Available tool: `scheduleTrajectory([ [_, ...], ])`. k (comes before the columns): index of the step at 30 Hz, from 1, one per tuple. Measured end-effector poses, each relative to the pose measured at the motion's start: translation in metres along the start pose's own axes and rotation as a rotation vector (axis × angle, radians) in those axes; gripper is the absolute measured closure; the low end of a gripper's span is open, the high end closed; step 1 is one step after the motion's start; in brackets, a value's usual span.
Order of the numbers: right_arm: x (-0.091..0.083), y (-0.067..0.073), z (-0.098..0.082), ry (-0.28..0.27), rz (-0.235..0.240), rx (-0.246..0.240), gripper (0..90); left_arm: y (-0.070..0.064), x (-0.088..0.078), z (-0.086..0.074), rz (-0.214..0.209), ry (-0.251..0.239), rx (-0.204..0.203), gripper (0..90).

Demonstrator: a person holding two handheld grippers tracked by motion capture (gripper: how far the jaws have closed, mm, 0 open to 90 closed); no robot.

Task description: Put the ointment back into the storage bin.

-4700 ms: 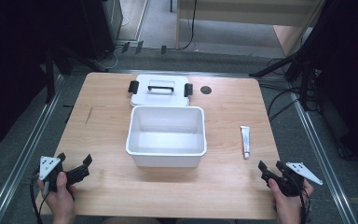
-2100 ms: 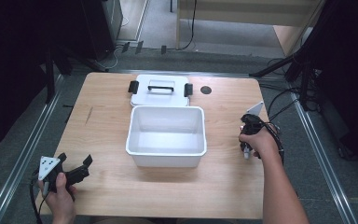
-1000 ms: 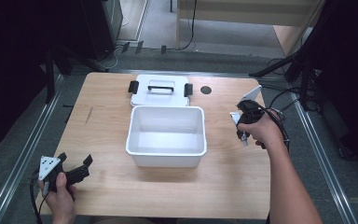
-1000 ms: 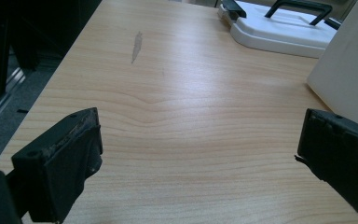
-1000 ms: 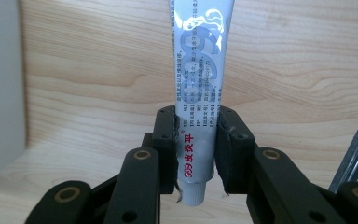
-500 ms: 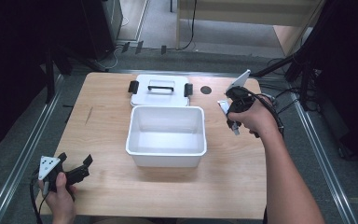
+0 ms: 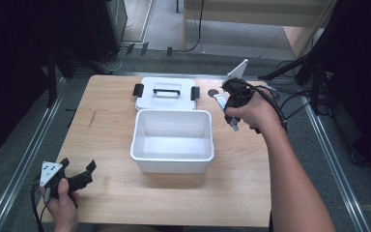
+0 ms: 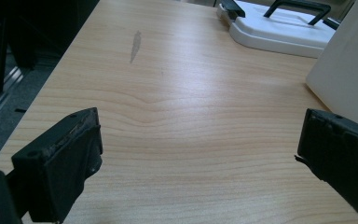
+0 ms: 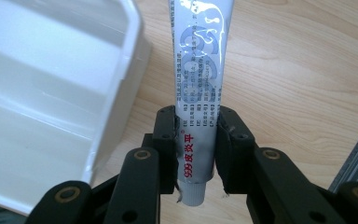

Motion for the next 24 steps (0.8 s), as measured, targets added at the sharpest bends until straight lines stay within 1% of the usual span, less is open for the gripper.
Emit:
scheduleTrajectory([
  [2,-0.002,0.006,0.003,-0.007,0.003,-0.025,72.8,0.0,0.0,0.0,0.0,0.0,0.0,0.4],
  [5,-0.003,0.017,0.008,-0.027,0.024,-0.086,72.8,0.0,0.0,0.0,0.0,0.0,0.0,0.4],
  [6,-0.004,0.02,0.008,-0.027,0.028,-0.094,72.7,0.0,0.0,0.0,0.0,0.0,0.0,0.4],
  [8,-0.004,0.028,0.011,-0.045,0.04,-0.142,72.8,0.0,0.0,0.0,0.0,0.001,0.0,0.4],
  [9,-0.005,0.03,0.012,-0.043,0.044,-0.149,72.8,0.0,0.0,0.0,0.0,0.001,0.0,0.4],
  [10,-0.004,0.033,0.013,-0.05,0.048,-0.172,72.7,0.0,0.0,0.0,0.0,0.001,0.0,0.4],
  [13,-0.004,0.043,0.016,-0.064,0.07,-0.23,72.7,0.0,0.0,0.0,0.0,0.001,0.001,0.4],
  [16,-0.004,0.052,0.018,-0.081,0.106,-0.286,72.7,0.0,0.0,0.0,0.0,0.0,0.0,0.4],
  [18,-0.003,0.057,0.019,-0.096,0.128,-0.348,72.7,0.0,0.0,0.0,0.0,0.001,0.0,0.5],
  [19,-0.003,0.061,0.019,-0.107,0.141,-0.391,72.7,0.0,0.0,0.0,0.0,0.001,0.0,0.5],
  [20,-0.002,0.063,0.019,-0.114,0.144,-0.427,72.7,0.0,0.0,0.0,0.0,0.001,0.0,0.4],
  [21,-0.001,0.067,0.019,-0.129,0.149,-0.489,72.7,0.0,0.0,0.0,0.0,0.001,0.0,0.5],
  [24,0.002,0.076,0.017,-0.159,0.171,-0.644,72.8,0.0,0.0,0.0,0.0,0.001,0.0,0.5],
])
Point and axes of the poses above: each handheld gripper's, and its own axes: x roughly forward along the jaws, z roughly out of its top, y roughly to its left, the point moved 5 cm from there along x, roughly forward along the jaws, and after that the axes turned 14 degrees about -x, right-handed, at the moved point
